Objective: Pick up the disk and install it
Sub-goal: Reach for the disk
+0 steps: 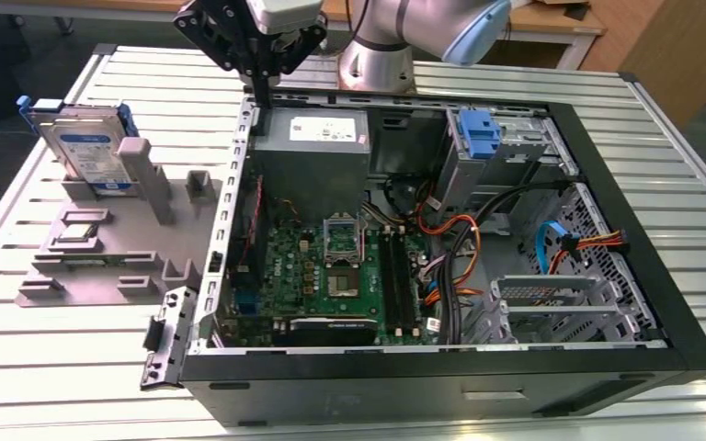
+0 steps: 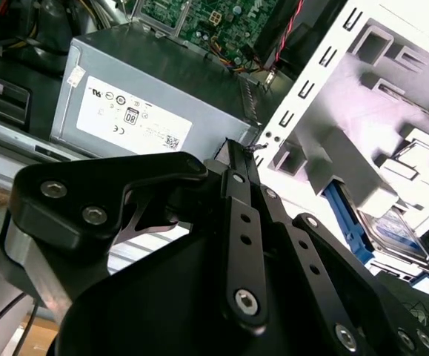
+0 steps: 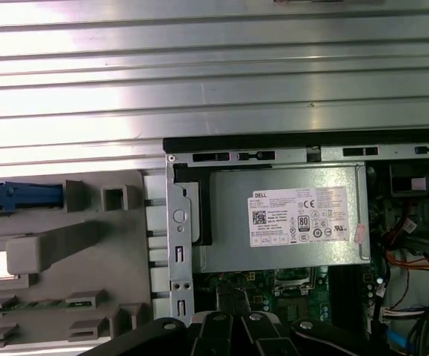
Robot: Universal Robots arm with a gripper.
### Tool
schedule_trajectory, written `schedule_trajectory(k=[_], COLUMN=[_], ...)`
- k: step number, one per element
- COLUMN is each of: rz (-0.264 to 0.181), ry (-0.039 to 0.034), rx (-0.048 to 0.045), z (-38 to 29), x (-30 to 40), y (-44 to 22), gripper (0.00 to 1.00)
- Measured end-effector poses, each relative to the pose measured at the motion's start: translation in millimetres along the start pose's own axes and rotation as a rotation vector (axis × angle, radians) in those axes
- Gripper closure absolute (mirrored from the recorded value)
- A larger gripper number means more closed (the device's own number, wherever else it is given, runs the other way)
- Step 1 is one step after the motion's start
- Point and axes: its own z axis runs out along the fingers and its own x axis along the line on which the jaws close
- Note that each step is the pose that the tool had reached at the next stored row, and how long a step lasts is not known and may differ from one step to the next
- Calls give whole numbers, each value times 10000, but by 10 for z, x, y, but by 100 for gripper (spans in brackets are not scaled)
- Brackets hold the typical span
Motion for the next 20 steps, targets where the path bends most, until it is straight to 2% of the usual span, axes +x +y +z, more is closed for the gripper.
schedule_trajectory(k=[3,9,11,14,16,20], rz=[0,0,-1,1,-2,5], ry=[1,-1,0,3,3,29], rx=[1,0,0,1,1,3], z=[-1,-2,0,6,9,12], x=[22,121,143,166,210,308], y=[-2,2,35,123,171,186], gripper=[90,90,90,90,90,90])
